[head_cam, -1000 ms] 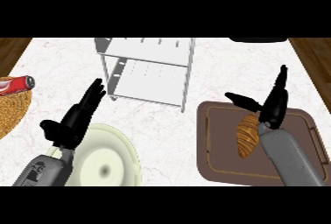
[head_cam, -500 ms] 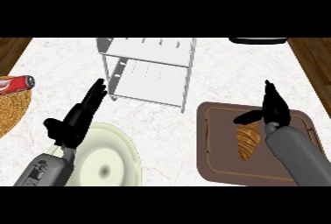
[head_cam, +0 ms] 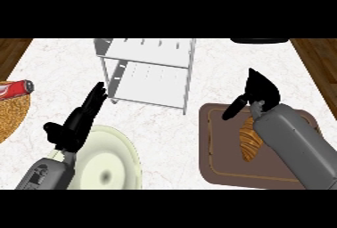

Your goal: Pick the croissant from the tray and place it in the tiered basket

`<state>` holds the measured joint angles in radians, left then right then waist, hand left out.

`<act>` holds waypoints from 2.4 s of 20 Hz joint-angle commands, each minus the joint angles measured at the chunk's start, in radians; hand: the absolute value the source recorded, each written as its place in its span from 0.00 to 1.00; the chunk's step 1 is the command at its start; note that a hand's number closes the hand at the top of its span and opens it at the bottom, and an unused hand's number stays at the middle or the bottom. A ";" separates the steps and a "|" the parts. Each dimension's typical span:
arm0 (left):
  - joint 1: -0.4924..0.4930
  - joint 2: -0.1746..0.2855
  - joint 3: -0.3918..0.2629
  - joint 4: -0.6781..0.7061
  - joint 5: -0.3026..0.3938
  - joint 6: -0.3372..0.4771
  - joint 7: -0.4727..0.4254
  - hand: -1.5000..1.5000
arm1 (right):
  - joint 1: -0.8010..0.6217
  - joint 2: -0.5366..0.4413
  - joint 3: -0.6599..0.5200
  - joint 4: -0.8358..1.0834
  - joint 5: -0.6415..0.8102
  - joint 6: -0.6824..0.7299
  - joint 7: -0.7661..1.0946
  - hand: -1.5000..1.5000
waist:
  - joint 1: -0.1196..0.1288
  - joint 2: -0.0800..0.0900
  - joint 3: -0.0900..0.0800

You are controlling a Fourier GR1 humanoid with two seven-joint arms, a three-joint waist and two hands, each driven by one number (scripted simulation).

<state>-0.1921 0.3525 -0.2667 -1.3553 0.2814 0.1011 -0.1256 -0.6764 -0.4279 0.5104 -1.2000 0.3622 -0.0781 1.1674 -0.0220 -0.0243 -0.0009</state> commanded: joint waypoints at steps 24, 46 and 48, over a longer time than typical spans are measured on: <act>0.037 -0.042 -0.007 0.030 -0.033 -0.025 0.010 0.50 | 0.234 0.118 -0.113 -0.078 0.237 0.069 0.320 0.00 | 0.005 0.020 -0.001; 0.062 -0.109 0.016 -0.003 -0.108 -0.032 0.028 0.50 | 0.370 0.238 -0.282 -0.087 0.486 -0.010 0.023 1.00 | 0.025 0.024 0.001; 0.057 -0.101 0.050 0.005 -0.095 -0.072 0.010 0.50 | 0.378 0.239 -0.305 -0.064 0.511 -0.013 -0.025 1.00 | 0.025 0.024 0.001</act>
<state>-0.1301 0.2642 -0.2388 -1.3369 0.1995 0.0386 -0.1313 -0.2725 -0.2196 0.2343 -1.3199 0.8206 -0.0333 1.1022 -0.0017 -0.0063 -0.0048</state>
